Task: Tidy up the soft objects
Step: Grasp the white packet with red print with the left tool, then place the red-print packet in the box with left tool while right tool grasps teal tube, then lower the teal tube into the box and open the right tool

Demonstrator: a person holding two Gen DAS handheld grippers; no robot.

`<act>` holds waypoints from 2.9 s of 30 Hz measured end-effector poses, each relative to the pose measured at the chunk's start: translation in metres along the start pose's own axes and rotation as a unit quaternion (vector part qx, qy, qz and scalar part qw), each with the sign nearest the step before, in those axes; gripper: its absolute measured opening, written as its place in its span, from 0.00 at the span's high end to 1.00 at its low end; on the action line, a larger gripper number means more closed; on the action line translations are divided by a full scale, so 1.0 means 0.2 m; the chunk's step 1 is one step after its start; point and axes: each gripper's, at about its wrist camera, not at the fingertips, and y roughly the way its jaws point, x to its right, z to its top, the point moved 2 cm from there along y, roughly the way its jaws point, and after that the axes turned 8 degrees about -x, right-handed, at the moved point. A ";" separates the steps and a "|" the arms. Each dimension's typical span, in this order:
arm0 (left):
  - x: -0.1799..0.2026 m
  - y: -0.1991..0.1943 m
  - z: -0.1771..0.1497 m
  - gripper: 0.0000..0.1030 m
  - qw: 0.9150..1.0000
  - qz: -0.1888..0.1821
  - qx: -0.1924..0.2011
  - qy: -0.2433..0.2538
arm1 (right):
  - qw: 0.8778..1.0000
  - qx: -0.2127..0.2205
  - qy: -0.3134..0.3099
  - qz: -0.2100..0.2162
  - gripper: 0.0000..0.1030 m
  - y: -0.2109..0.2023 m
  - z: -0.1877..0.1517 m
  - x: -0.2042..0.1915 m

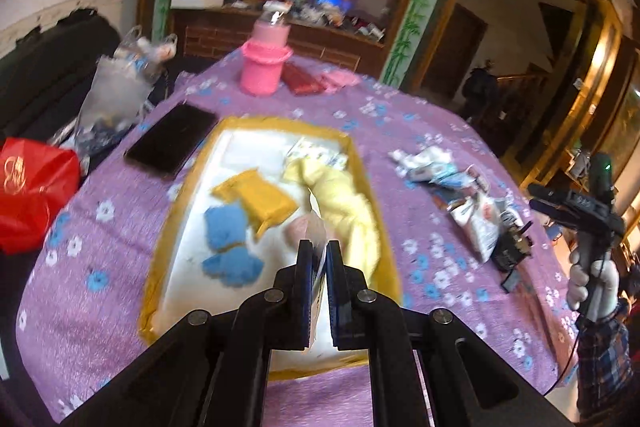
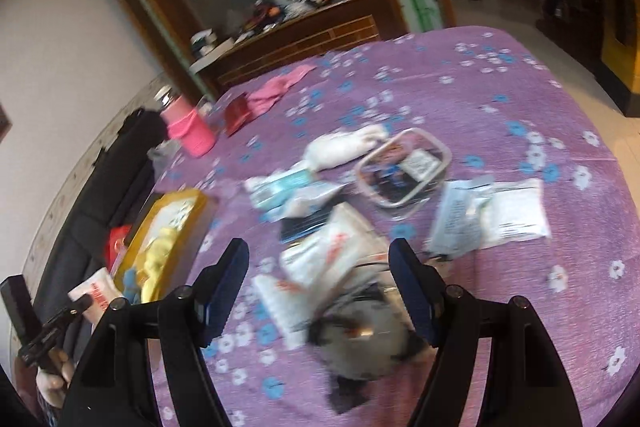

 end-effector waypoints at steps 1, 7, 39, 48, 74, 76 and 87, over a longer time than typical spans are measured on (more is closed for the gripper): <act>-0.01 0.02 -0.01 0.95 1.000 -0.001 -0.014 -0.001 | 1.000 -0.006 -0.005 0.001 0.31 0.01 0.00 -0.04; -0.06 0.11 -0.05 0.61 0.998 0.052 -0.046 0.002 | 0.999 -0.045 -0.027 -0.005 0.31 0.15 0.06 -0.24; -0.39 -0.09 -0.08 0.39 0.997 0.004 0.046 -0.063 | 0.927 -0.105 -0.301 -0.199 0.84 0.61 0.44 -0.78; -0.44 -0.24 -0.14 0.39 0.991 0.014 0.077 -0.108 | 0.965 -0.142 -0.205 0.076 0.84 0.33 0.25 -1.04; -0.61 -0.24 -0.22 0.38 0.988 0.000 0.072 -0.133 | 0.921 -0.317 -0.150 0.168 0.85 1.13 -0.29 -1.64; -0.60 -0.25 -0.22 0.38 0.988 0.000 0.074 -0.135 | 0.910 -0.337 -0.156 0.184 0.80 1.16 -0.34 -1.67; -0.40 -0.31 -0.16 0.35 0.992 -0.013 0.084 -0.091 | 0.935 -0.242 -0.184 0.185 0.45 0.74 -0.27 -1.49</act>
